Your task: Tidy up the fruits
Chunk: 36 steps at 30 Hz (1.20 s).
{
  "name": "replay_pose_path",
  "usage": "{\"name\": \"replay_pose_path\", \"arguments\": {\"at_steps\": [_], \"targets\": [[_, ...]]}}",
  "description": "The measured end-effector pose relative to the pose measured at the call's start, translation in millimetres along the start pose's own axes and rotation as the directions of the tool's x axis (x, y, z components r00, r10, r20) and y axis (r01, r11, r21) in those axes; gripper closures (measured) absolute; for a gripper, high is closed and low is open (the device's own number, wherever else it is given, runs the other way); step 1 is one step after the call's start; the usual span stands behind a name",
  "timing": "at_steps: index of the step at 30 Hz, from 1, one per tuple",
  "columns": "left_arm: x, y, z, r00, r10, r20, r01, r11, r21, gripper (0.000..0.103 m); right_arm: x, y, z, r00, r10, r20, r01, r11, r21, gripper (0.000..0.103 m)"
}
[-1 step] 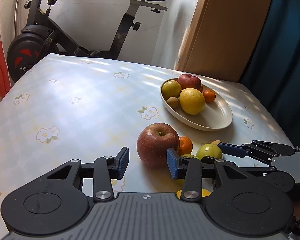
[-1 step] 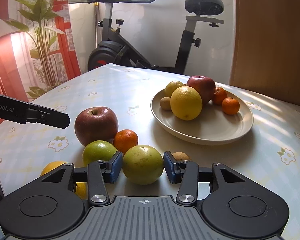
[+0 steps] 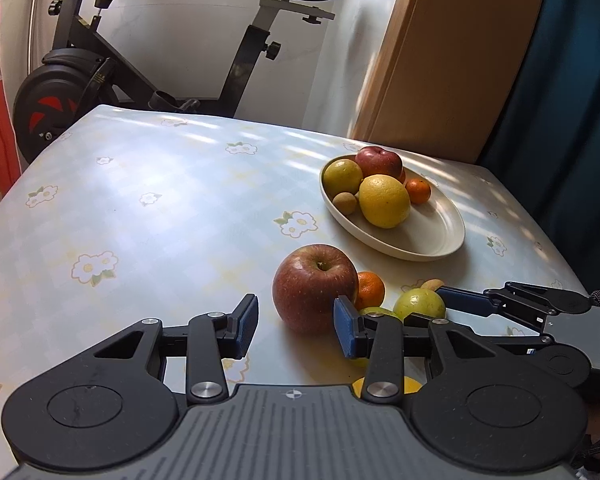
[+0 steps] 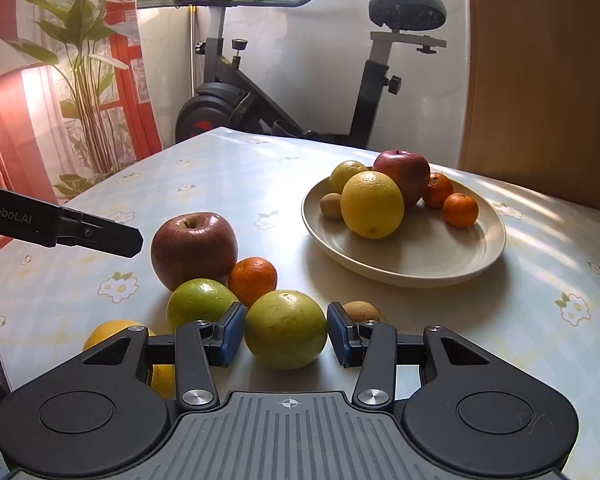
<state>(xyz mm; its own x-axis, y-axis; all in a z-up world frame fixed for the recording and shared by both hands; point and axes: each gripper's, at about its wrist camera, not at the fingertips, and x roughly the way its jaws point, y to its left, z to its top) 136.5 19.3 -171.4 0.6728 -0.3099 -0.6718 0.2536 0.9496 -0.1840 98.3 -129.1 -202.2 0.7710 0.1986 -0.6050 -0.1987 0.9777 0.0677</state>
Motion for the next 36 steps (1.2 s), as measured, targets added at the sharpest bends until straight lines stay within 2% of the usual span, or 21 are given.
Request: {"name": "replay_pose_path", "arguments": {"at_steps": [6,12,22,33,36], "targets": [[7.4,-4.9,-2.1,0.998,-0.03,-0.049,0.029,0.999,-0.017,0.059,-12.0,1.2,-6.1,1.0,-0.008,-0.003,0.008,1.0,-0.005,0.062],[18.7,-12.1,-2.4,0.993,-0.064,-0.102,0.06,0.997,-0.044,0.059,-21.7,0.8,-10.4,0.998,-0.054,-0.011,0.054,0.997,-0.05,0.062],[31.3,-24.5,-1.7,0.982,-0.096,-0.16,0.087,0.994,-0.065,0.059,-37.4,-24.4,-19.2,0.995,-0.099,-0.014,0.1,0.995,0.019,0.062],[51.6,-24.9,1.7,0.969,-0.135,-0.208,0.09,0.973,-0.213,0.059,-38.3,-34.2,-23.0,0.996,-0.092,0.004,0.091,0.995,0.051,0.062],[55.1,-24.1,1.8,0.968,-0.131,-0.214,0.079,0.969,-0.235,0.053,-38.8,-34.5,-24.1,0.996,-0.089,0.007,0.089,0.994,0.056,0.062]]}}
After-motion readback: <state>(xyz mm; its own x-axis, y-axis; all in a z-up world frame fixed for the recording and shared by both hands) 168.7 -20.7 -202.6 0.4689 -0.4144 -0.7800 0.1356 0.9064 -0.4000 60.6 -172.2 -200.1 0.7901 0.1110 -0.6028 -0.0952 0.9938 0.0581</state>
